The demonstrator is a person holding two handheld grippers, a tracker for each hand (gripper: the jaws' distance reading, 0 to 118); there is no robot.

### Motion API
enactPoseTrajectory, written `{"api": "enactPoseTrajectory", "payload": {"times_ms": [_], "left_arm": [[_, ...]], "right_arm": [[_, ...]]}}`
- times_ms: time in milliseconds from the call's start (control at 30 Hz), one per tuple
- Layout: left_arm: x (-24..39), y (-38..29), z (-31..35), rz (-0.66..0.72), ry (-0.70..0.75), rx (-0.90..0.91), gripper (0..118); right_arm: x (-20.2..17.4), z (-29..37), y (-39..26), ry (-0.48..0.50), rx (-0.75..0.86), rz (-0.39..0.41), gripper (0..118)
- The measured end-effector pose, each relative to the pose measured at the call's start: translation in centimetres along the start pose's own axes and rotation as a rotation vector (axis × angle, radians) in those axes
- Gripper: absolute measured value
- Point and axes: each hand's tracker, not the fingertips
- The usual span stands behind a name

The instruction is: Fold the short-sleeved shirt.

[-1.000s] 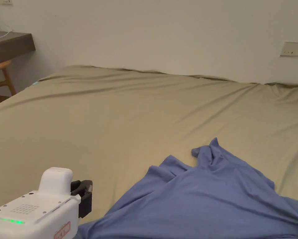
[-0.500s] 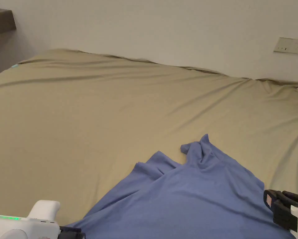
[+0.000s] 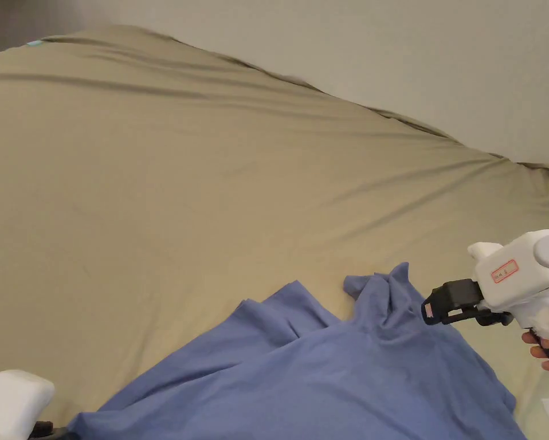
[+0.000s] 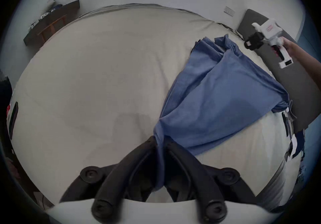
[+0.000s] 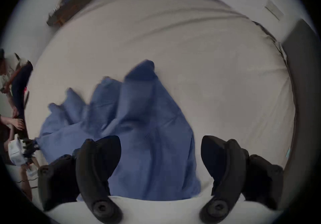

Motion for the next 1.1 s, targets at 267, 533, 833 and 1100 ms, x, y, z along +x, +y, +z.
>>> {"api": "enactPoseTrajectory", "payload": {"times_ms": [267,533,833,1100], "left_arm": [[0.1,0.1,-0.4,0.004,-0.013,-0.021,5],[-0.6,0.0,0.3,0.061,-0.054,-0.002,5],[-0.4,6.7,7.9,0.018,-0.126,0.234,5],[1.0,22.1,15.2,-0.109,-0.101,0.443,5]], "right_arm": [[-0.9,-5.2,1.4,-0.007,-0.072,0.051,95],[-2.5,-1.4,-0.5,0.095,-0.024,-0.103,5],[-1.9,14.5,-3.7,0.108,0.386,-0.125,5],[0.9,30.4,-6.1,-0.059,0.689,-0.153,5]]}}
